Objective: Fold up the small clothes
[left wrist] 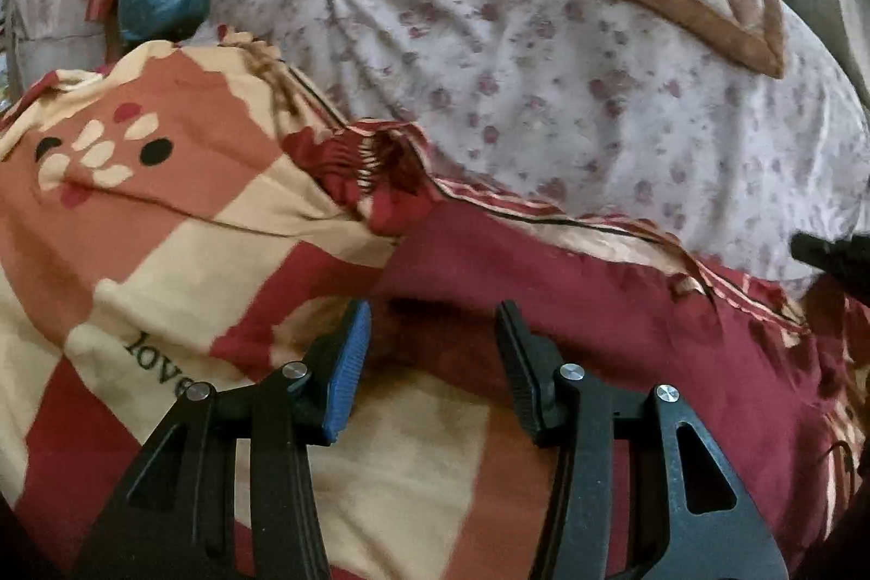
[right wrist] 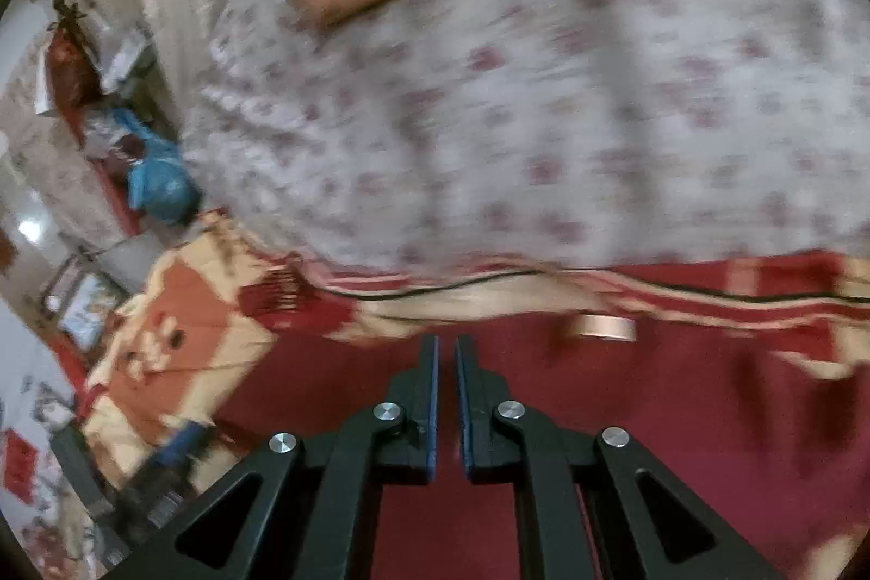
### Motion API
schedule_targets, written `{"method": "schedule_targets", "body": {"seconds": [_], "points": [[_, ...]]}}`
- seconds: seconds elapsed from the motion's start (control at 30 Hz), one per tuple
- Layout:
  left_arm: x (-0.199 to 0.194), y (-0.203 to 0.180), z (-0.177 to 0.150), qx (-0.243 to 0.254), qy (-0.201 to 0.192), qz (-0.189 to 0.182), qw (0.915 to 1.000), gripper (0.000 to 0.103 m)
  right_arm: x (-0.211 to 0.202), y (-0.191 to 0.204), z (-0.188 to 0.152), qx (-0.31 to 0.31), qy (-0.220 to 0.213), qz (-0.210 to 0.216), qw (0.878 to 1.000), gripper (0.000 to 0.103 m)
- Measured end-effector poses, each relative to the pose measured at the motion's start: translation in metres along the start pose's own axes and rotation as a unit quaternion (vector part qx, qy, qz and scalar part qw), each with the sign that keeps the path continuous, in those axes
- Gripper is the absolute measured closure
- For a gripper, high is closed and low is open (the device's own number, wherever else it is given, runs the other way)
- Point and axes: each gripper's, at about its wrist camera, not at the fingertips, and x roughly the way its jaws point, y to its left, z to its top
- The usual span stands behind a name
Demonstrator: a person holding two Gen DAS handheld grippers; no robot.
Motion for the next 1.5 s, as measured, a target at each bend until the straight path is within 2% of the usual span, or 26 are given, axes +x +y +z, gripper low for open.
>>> {"method": "schedule_targets", "body": {"seconds": [0.07, 0.17, 0.2, 0.27, 0.33, 0.37, 0.4, 0.43, 0.57, 0.63, 0.7, 0.73, 0.8, 0.9, 1.0, 1.07, 1.2, 1.37, 1.43, 1.47, 1.5], "points": [[0.006, -0.011, -0.005, 0.014, 0.015, -0.005, 0.9998, 0.056, -0.016, -0.029, -0.008, -0.003, -0.002, -0.058, 0.998, 0.098], [0.019, -0.027, -0.013, 0.040, 0.042, -0.006, 0.9983, 0.056, -0.017, -0.076, -0.024, 0.043, 0.025, -0.091, 0.995, 0.098], [0.019, -0.029, -0.016, 0.045, 0.046, -0.002, 0.9980, 0.056, -0.014, -0.087, -0.028, 0.055, 0.043, -0.085, 0.994, 0.098], [0.021, -0.029, -0.017, 0.042, 0.049, 0.003, 0.9979, 0.056, -0.002, -0.094, -0.039, 0.085, 0.079, -0.034, 0.993, 0.095], [0.022, -0.024, -0.017, 0.035, 0.050, 0.012, 0.9981, 0.056, 0.012, -0.076, -0.047, 0.083, 0.094, 0.012, 0.992, 0.072], [0.024, -0.020, -0.016, 0.029, 0.049, 0.018, 0.9982, 0.056, 0.020, -0.061, -0.050, 0.069, 0.095, 0.025, 0.993, 0.052], [0.025, -0.016, -0.015, 0.023, 0.049, 0.024, 0.9982, 0.056, 0.027, -0.047, -0.052, 0.056, 0.096, 0.037, 0.993, 0.043], [0.026, -0.011, -0.015, 0.017, 0.050, 0.028, 0.9982, 0.056, 0.039, -0.030, -0.055, 0.042, 0.105, 0.048, 0.992, 0.043], [0.032, 0.009, -0.010, -0.012, 0.053, 0.051, 0.9972, 0.056, 0.101, 0.012, -0.069, 0.017, 0.167, 0.035, 0.985, 0.044], [0.034, 0.018, -0.007, -0.023, 0.052, 0.059, 0.9967, 0.056, 0.125, 0.019, -0.073, 0.033, 0.169, 0.030, 0.985, 0.054], [0.036, 0.028, -0.004, -0.035, 0.049, 0.074, 0.9954, 0.056, 0.132, 0.032, -0.067, 0.005, 0.142, -0.007, 0.990, 0.089], [0.036, 0.033, -0.003, -0.043, 0.048, 0.078, 0.9949, 0.056, 0.130, 0.035, -0.065, -0.001, 0.136, -0.010, 0.991, 0.096], [0.034, 0.041, -0.001, -0.061, 0.046, 0.078, 0.9940, 0.056, 0.111, 0.036, -0.055, -0.008, 0.104, -0.001, 0.995, 0.096], [0.028, 0.044, 0.001, -0.073, 0.035, 0.078, 0.9937, 0.056, 0.065, 0.026, -0.039, -0.032, 0.050, -0.010, 0.998, 0.096], [0.026, 0.038, 0.001, -0.062, 0.030, 0.074, 0.9949, 0.056, 0.013, -0.006, -0.028, -0.026, 0.011, -0.035, 0.999, 0.096], [0.025, 0.028, -0.002, -0.049, 0.030, 0.063, 0.9964, 0.056, -0.009, -0.031, -0.028, -0.017, 0.005, -0.061, 0.998, 0.096], [0.024, 0.005, -0.006, -0.014, 0.028, 0.040, 0.9987, 0.056, -0.027, -0.083, -0.035, 0.008, 0.020, -0.121, 0.992, 0.096], [0.024, -0.025, -0.008, 0.028, 0.035, -0.002, 0.9990, 0.056, -0.003, -0.124, -0.054, 0.031, 0.095, -0.184, 0.978, 0.096], [0.023, -0.036, -0.008, 0.039, 0.032, -0.019, 0.9985, 0.056, -0.004, -0.124, -0.053, 0.030, 0.103, -0.206, 0.973, 0.079], [0.023, -0.043, -0.006, 0.047, 0.030, -0.027, 0.9981, 0.056, -0.008, -0.121, -0.050, 0.029, 0.092, -0.220, 0.971, 0.053], [0.025, -0.048, -0.005, 0.051, 0.030, -0.030, 0.9978, 0.055, -0.015, -0.118, -0.049, 0.028, 0.075, -0.224, 0.971, 0.042]]}}
